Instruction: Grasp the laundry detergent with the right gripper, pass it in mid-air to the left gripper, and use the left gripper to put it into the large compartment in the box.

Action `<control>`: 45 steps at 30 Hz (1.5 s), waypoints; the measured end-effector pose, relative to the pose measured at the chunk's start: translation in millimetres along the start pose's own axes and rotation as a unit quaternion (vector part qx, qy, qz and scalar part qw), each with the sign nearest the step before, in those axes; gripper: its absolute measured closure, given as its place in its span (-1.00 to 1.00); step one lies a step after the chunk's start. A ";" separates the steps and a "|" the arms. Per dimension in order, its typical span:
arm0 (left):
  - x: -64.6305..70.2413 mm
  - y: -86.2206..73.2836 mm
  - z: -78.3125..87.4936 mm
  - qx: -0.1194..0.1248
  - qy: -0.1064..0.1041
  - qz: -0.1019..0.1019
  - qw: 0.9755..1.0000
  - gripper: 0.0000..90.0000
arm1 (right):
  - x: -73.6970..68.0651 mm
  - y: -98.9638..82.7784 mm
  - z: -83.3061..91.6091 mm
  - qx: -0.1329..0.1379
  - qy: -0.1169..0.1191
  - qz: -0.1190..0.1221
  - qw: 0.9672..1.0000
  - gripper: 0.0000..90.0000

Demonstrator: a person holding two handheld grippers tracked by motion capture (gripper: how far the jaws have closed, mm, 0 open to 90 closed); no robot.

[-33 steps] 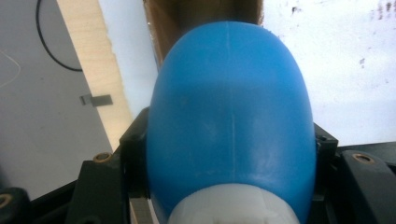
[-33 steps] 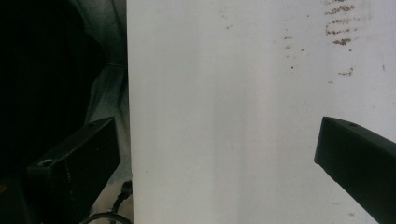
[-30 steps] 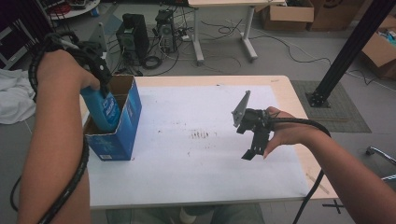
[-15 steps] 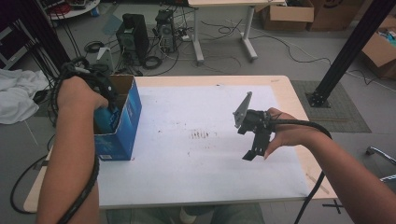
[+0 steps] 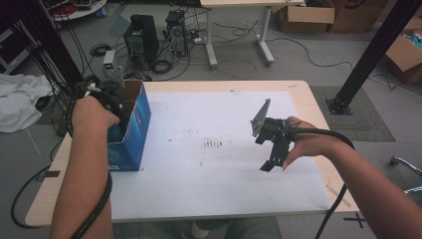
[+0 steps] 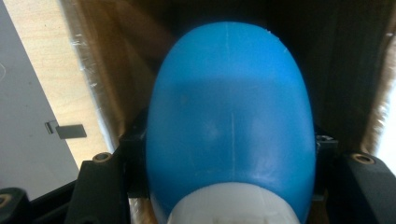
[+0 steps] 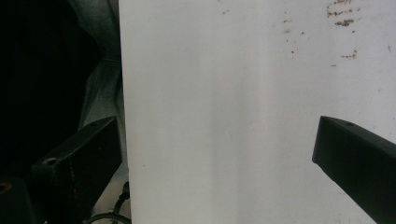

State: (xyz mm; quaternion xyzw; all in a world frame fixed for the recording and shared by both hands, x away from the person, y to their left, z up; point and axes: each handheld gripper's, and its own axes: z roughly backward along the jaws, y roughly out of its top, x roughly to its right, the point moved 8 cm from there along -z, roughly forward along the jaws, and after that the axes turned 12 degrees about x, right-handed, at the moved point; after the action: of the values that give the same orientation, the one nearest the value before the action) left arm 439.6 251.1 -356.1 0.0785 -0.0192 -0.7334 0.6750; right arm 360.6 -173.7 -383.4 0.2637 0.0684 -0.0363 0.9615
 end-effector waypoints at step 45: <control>0.7 1.4 -4.7 0.029 -0.022 0.013 0.999 -0.30 | -1.3 -1.5 -0.6 -0.003 -0.005 -0.006 1.000 -0.95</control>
State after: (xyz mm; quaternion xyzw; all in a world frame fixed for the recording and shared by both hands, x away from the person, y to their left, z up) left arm 441.6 250.6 -360.7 0.0816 -0.0563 -0.7255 0.6811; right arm 359.2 -174.7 -384.5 0.2598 0.0651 -0.0433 0.9625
